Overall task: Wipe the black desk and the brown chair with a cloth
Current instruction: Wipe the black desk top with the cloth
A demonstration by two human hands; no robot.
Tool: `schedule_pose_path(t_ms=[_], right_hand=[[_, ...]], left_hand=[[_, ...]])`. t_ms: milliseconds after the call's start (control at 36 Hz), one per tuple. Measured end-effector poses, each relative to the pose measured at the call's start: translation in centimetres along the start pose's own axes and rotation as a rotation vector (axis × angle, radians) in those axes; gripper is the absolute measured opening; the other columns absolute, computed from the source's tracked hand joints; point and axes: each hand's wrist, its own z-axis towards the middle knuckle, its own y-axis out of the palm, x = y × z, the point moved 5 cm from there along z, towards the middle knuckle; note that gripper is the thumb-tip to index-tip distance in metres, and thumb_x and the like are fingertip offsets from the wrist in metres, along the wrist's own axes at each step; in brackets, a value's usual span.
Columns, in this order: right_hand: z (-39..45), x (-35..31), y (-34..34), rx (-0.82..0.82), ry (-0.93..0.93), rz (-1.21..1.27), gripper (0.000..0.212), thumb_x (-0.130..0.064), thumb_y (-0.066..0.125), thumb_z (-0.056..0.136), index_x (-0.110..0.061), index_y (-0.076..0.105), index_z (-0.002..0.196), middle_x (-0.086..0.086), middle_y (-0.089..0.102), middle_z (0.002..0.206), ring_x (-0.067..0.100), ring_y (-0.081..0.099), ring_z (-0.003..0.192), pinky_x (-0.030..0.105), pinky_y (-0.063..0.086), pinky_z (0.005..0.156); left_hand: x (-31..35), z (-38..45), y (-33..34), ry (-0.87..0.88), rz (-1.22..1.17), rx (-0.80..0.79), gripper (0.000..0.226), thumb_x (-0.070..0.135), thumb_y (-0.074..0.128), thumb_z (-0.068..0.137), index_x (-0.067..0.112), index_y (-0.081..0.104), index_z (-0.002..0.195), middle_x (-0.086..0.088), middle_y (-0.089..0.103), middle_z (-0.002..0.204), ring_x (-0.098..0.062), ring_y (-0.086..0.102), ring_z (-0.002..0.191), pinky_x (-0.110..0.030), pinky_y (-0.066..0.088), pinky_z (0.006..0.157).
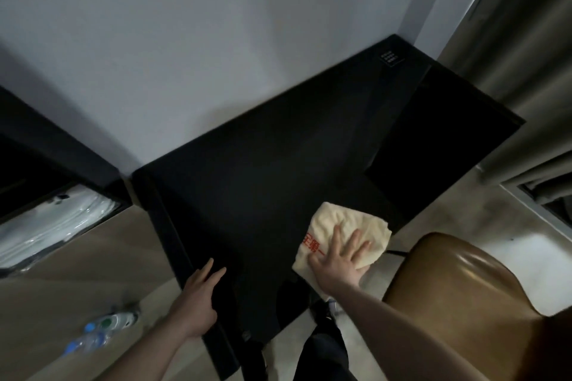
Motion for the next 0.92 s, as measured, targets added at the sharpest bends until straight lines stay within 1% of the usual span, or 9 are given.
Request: schedule_pose_path(t_ms=[167,306,389,472,583,639,694,778,917], right_hand=[[-7.1,-4.2,8.2,-0.069,-0.04,-0.035,0.098,-0.068,0.041,0.088,-0.041,-0.026,0.154,0.005,-0.052,0.152,0.04,-0.05,0.135,0.074,-0.015,0.11],[-12.6,-7.8,13.9,-0.193,-0.074,-0.02,0.098,-0.062,0.041,0.087,-0.04,-0.026,0.154,0.007,-0.055,0.148,0.038,-0.054,0.131,0.061,-0.038,0.082],[-14.8,-8.9,15.7,-0.271,-0.108,0.015,0.093,-0.058,0.04,0.09,-0.04,-0.023,0.156,0.008,-0.054,0.149,0.039,-0.053,0.133,0.061,-0.039,0.084],[-15.3,-8.7,15.5,-0.351,-0.129,0.033,0.081,-0.058,0.036,0.099,-0.039,-0.015,0.159,0.005,-0.05,0.152,0.04,-0.046,0.139,0.07,-0.017,0.111],[-14.4,-7.1,12.7,-0.387,-0.193,0.126,0.071,-0.045,0.042,0.105,-0.03,0.004,0.163,0.002,-0.019,0.168,0.032,-0.015,0.155,0.047,0.001,0.125],[-14.0,-5.9,9.8,-0.344,-0.21,0.203,0.066,-0.035,0.046,0.103,-0.024,0.018,0.162,0.0,0.009,0.169,0.023,0.025,0.15,0.031,0.03,0.118],[-13.3,-4.5,6.4,-0.272,-0.216,0.224,0.061,-0.031,0.047,0.1,-0.027,0.029,0.158,-0.003,0.026,0.162,0.017,0.052,0.127,0.022,0.046,0.093],[-11.4,-2.5,2.2,-0.175,-0.237,0.157,0.062,-0.036,0.051,0.096,-0.032,0.031,0.155,-0.005,0.029,0.159,0.017,0.045,0.136,0.029,0.042,0.108],[-8.1,-0.1,-2.6,-0.137,-0.261,0.046,0.071,-0.034,0.055,0.098,-0.036,0.02,0.159,-0.004,0.016,0.164,0.021,0.023,0.15,0.034,0.027,0.121]], left_hand=[[-4.9,-3.1,0.2,0.025,0.021,0.075,0.087,-0.003,0.05,0.085,0.032,0.021,0.16,0.009,-0.008,0.169,-0.019,0.01,0.155,-0.028,0.032,0.117],[-6.3,-4.3,0.4,0.037,0.003,0.119,0.092,-0.005,0.049,0.079,0.032,0.022,0.16,0.008,-0.007,0.169,-0.018,0.008,0.155,-0.024,0.026,0.119],[-5.8,-4.7,0.3,0.02,-0.024,0.147,0.093,-0.005,0.048,0.079,0.033,0.022,0.159,0.011,-0.006,0.169,-0.015,0.009,0.155,-0.025,0.027,0.118],[-5.1,-4.9,0.8,0.031,-0.074,0.147,0.09,-0.006,0.049,0.08,0.033,0.025,0.159,0.012,-0.003,0.168,-0.016,0.011,0.155,-0.029,0.028,0.119],[-3.4,-4.9,2.6,0.104,-0.084,0.183,0.08,0.003,0.056,0.085,0.033,0.034,0.155,0.017,0.006,0.165,-0.017,0.017,0.153,-0.028,0.029,0.118],[-1.8,-5.1,3.8,0.167,-0.08,0.21,0.071,0.01,0.054,0.088,0.035,0.038,0.153,0.019,0.01,0.163,-0.016,0.02,0.151,-0.024,0.03,0.116],[0.2,-5.1,5.1,0.227,-0.093,0.22,0.065,0.022,0.051,0.09,0.042,0.038,0.151,0.026,0.012,0.16,-0.012,0.021,0.15,-0.024,0.03,0.115],[2.6,-4.3,7.0,0.215,-0.112,0.224,0.059,0.042,0.05,0.092,0.047,0.036,0.15,0.015,0.027,0.163,-0.012,0.024,0.151,-0.041,0.032,0.119],[3.5,-2.2,9.5,0.124,0.019,0.219,0.082,0.051,0.045,0.087,0.025,0.018,0.16,-0.001,0.0,0.169,-0.024,0.004,0.156,-0.036,-0.003,0.123]])
